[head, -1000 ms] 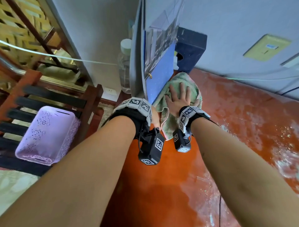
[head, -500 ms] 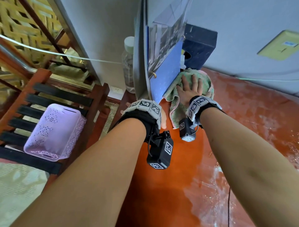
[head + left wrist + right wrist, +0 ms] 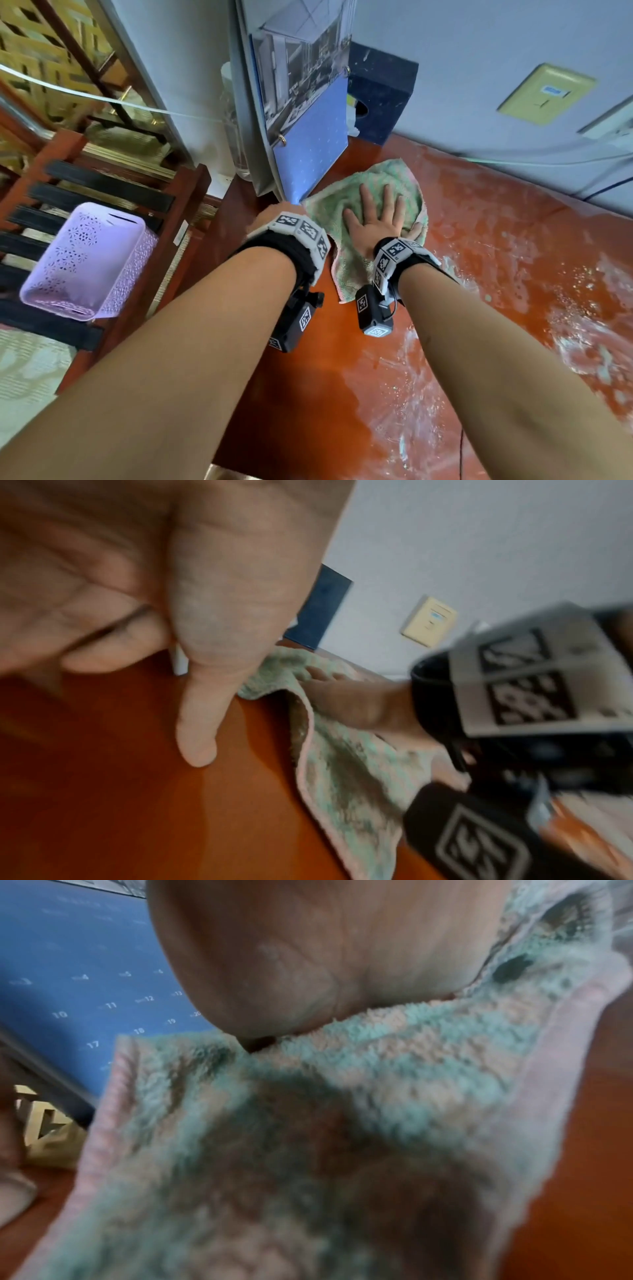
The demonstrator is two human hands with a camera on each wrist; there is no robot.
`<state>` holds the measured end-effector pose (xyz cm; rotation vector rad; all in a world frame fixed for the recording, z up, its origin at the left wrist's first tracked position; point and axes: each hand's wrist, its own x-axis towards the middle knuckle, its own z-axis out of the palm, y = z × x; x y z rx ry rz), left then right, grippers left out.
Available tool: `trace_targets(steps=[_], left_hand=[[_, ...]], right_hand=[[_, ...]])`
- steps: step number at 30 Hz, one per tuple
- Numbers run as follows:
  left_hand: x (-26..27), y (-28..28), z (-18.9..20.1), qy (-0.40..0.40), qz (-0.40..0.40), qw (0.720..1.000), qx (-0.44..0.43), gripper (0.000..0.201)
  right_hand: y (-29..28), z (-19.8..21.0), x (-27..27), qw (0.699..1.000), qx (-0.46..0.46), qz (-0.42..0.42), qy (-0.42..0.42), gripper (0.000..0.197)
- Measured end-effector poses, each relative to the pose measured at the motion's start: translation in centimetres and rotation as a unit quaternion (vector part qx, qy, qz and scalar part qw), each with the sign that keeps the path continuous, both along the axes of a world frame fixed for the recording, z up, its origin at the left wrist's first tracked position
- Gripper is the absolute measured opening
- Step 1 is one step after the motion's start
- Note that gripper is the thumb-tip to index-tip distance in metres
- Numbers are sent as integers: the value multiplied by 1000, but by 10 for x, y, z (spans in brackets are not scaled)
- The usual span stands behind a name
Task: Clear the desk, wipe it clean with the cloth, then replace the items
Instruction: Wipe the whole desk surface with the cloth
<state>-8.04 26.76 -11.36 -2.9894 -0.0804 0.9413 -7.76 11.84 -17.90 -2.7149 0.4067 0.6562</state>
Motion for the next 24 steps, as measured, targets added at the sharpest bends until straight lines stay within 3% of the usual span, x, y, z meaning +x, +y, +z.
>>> trace_targets(steps=[2,6,11,17,24], left_hand=[[-2,-15,7,-36,-61,997,19,17],[6,-32,13,-76,-116,990,-22,15],[21,-38,2,-89,-111,987,-71,8],[34,-49,-6,-70,-151,980,-112,26],[58,-63,-3,-21,-283,959,-5,44]], right_hand=[[-3,0,3,1000,0,10,4,61],[-16,-3,16,997,-23,61,-30,55],[-33,-9,47,978,-36,191,-70,55],[-19,-4,91,979,-10,192,-70,58],[-25,1,103,976,13,184,-111,60]])
